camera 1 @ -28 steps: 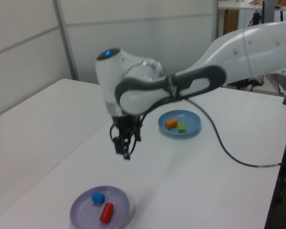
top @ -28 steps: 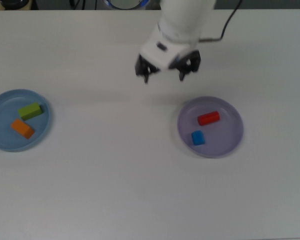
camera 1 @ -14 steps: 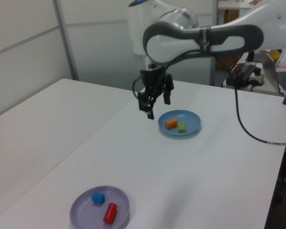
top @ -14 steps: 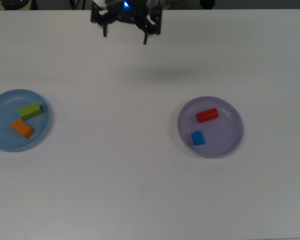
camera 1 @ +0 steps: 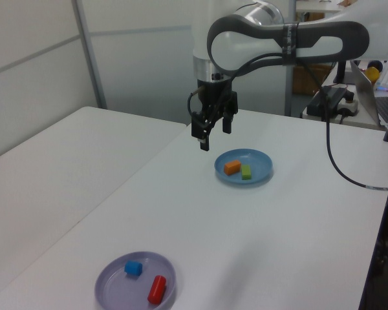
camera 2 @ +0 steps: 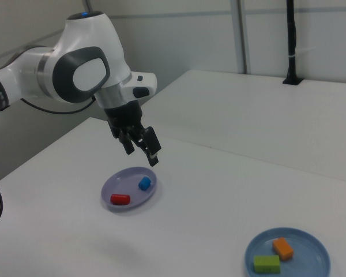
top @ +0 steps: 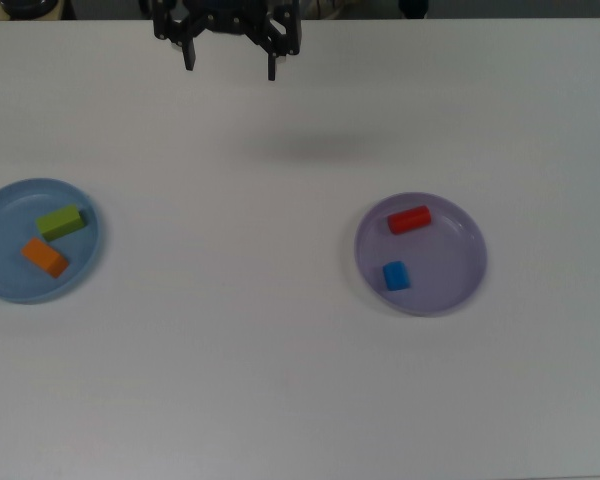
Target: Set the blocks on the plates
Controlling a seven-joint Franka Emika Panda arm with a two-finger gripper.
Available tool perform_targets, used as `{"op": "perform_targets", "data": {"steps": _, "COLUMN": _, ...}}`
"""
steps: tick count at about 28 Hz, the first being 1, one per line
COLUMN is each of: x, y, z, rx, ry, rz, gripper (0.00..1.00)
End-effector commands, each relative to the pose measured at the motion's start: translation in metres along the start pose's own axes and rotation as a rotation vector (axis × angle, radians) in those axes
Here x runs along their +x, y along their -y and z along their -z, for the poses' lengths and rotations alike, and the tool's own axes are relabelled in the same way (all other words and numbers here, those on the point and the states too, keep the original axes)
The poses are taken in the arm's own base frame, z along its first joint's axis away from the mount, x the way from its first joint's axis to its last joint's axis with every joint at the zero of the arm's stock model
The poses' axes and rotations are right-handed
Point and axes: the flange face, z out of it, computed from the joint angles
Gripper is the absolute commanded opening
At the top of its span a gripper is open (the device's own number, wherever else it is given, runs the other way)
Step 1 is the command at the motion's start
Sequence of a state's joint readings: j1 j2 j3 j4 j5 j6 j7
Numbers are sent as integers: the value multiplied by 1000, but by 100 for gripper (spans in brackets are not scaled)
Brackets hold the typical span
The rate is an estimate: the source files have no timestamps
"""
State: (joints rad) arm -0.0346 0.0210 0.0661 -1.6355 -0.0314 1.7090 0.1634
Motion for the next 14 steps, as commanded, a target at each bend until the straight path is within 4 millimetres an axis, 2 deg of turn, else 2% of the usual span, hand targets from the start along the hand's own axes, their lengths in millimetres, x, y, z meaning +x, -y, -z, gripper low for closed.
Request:
{"op": "perform_targets", "data": {"steps": 1, "x": 1, "y": 3, "z": -4, "rx": 12, "ry": -10, "rz": 26, "gripper": 100}}
{"op": "perform_targets", "data": {"steps": 14, "x": 2, "y": -4, "z": -2, "rx": 12, "ry": -8, "rz": 15, "gripper": 100}}
